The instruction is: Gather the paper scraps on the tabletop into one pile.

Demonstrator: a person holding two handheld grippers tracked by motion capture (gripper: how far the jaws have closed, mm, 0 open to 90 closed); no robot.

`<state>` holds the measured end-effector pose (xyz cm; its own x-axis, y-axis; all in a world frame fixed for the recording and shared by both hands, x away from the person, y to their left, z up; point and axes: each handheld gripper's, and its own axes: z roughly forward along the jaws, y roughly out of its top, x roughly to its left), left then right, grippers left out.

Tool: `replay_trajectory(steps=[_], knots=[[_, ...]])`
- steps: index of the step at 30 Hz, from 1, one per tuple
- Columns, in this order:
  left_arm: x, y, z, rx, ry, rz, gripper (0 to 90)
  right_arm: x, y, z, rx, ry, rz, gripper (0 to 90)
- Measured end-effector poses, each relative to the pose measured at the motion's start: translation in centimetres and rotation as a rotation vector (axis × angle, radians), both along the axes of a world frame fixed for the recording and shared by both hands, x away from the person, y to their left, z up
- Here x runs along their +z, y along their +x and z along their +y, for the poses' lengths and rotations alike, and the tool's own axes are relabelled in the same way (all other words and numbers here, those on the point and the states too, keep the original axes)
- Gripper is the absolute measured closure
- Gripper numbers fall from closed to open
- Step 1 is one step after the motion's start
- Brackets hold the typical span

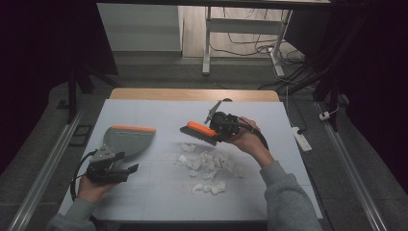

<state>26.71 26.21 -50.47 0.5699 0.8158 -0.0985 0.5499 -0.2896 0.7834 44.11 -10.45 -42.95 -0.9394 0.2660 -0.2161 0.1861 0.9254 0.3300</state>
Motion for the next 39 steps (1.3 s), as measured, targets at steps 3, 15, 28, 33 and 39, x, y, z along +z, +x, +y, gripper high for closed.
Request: replay_trajectory(steps=[3,15,28,33,39], knots=[[0.0,0.0,0.0,0.000,0.000,0.000,25.8,-1.0,1.0,1.8,0.022,-0.079,-0.031,70.6],[-0.1,0.0,0.2,-0.005,-0.009,-0.003,25.8,-2.2,-0.4,4.9,0.135,-0.191,0.000,70.8],[0.0,0.0,0.2,-0.001,-0.011,0.000,25.7,-0.8,-1.5,1.6,0.140,-0.059,0.079,70.6],[0.0,0.0,0.2,0.001,-0.013,0.001,25.7,0.2,-1.0,0.7,0.054,0.050,0.082,70.6],[-0.1,0.1,0.3,0.003,-0.015,0.003,25.8,1.7,-2.0,0.8,0.021,0.189,0.111,70.7]])
